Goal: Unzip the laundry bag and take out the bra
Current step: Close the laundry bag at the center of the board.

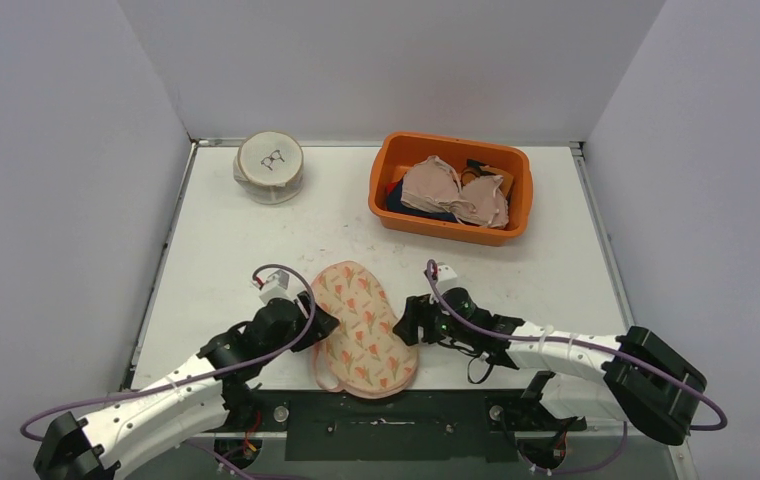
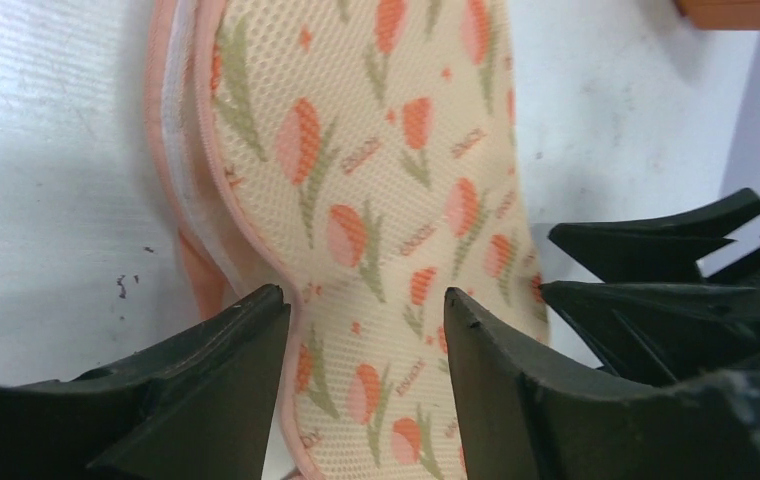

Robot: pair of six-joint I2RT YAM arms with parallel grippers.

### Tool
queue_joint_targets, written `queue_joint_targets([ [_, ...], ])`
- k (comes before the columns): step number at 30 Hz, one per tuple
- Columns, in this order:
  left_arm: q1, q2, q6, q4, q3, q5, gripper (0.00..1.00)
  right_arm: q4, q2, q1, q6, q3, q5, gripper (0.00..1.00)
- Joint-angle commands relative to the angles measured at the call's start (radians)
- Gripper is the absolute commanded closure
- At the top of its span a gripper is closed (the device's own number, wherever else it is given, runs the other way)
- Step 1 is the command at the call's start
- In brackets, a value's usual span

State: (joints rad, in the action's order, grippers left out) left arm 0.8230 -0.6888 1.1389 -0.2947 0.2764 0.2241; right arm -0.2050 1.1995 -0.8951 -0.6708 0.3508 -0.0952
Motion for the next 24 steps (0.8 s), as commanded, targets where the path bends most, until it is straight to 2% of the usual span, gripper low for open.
queue_joint_targets([
  [1,0.0,0.09,-0.038,-0.164,0.089,0.028,0.42,0.013,-0.059,0.012,0.014,0.028,0.008,0.29],
  [5,-0.001,0.127,-0.024,-0.224,0.08,0.066,0.38,0.012,-0.029,0.024,0.027,0.063,0.003,0.28],
  [11,-0.002,0.051,-0.01,-0.104,0.037,0.086,0.41,-0.04,0.096,0.027,0.048,0.125,-0.015,0.31],
  [14,-0.003,-0.04,-0.022,-0.048,0.046,0.08,0.48,-0.056,0.139,0.026,0.053,0.137,-0.023,0.33],
  [20,-0.002,-0.157,-0.03,-0.026,0.039,0.111,0.79,-0.079,0.149,0.025,0.043,0.102,-0.031,0.42],
  [24,-0.004,-0.168,-0.032,-0.008,0.012,0.145,0.86,-0.104,0.135,0.024,0.03,0.056,-0.041,0.53],
])
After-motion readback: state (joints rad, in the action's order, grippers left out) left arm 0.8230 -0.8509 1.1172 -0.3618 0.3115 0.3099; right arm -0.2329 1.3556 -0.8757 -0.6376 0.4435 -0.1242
